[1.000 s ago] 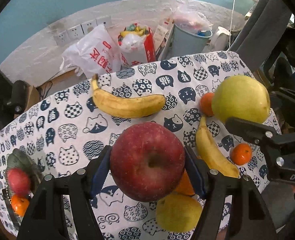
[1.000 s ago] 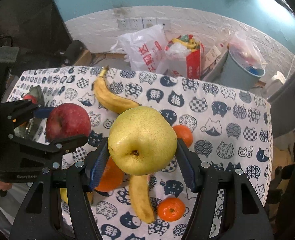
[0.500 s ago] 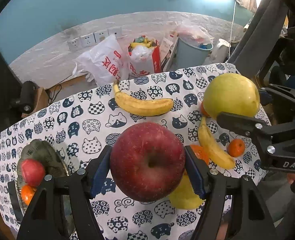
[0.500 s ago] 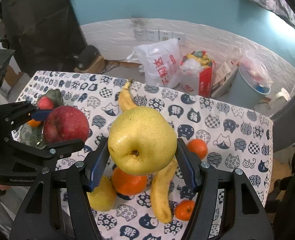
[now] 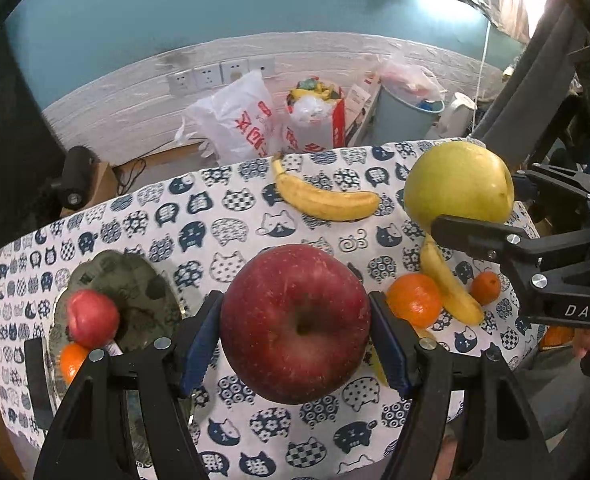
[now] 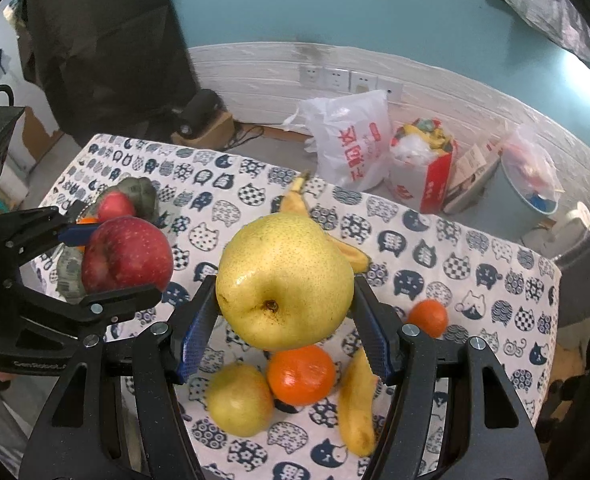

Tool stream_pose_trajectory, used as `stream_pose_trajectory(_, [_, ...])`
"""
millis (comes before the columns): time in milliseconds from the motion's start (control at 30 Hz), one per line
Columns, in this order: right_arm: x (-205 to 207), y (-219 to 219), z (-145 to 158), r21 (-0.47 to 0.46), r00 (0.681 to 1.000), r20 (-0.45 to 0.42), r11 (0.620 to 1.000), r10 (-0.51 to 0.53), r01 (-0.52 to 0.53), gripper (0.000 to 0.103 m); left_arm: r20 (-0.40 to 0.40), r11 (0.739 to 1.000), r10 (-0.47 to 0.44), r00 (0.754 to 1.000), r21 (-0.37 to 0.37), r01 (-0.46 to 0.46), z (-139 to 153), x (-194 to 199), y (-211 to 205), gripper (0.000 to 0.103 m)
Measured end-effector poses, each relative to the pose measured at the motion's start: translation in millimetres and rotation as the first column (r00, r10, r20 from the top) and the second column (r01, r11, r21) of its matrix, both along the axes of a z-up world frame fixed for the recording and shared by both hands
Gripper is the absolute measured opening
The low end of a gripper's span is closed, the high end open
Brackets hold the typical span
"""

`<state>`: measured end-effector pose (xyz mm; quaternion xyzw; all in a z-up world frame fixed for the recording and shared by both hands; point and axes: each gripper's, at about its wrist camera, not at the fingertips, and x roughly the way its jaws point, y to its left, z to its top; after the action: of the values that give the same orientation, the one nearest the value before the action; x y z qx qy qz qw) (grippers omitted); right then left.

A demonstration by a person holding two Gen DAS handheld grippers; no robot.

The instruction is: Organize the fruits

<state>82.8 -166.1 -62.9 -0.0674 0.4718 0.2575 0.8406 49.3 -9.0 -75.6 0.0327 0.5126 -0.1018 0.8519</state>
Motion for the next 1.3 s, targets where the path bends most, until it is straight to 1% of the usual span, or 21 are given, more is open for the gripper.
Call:
stream_pose_trajectory(233, [-1, 30, -1, 0.001, 0.999, -0.008, 0.999, 0.052, -0.052, 0.065, -0.002, 0.999, 0.052, 0.999, -0.007, -0.052, 0, -11, 33, 0.072])
stream_pose_trajectory(500, [-3, 78, -4, 0.007, 0.991, -0.019, 0.992, 0.13, -0.13, 0.065, -0.013, 0.992, 0.126, 0.992, -0.016, -0.126, -8, -25, 77, 0.072])
stream_pose_trajectory(800, [-4, 136, -11, 0.015, 0.976, -0.037, 0.977, 0.214, -0.214, 0.065, -0.036, 0.977, 0.21, 0.977, -0.019, -0.21, -22, -40, 128, 0.072])
stream_pose_trajectory(1100, [-6, 181, -20, 0.022, 0.96, -0.061, 0.962, 0.275, -0.274, 0.065, -0.049, 0.963, 0.269, 0.962, -0.001, -0.269, -33, -50, 163, 0.072])
stream_pose_trajectory(1300, [-10, 208, -30, 0.015, 0.946, -0.087, 0.95, 0.312, -0.312, 0.065, -0.086, 0.95, 0.313, 0.946, 0.018, -0.313, -51, -57, 186, 0.072])
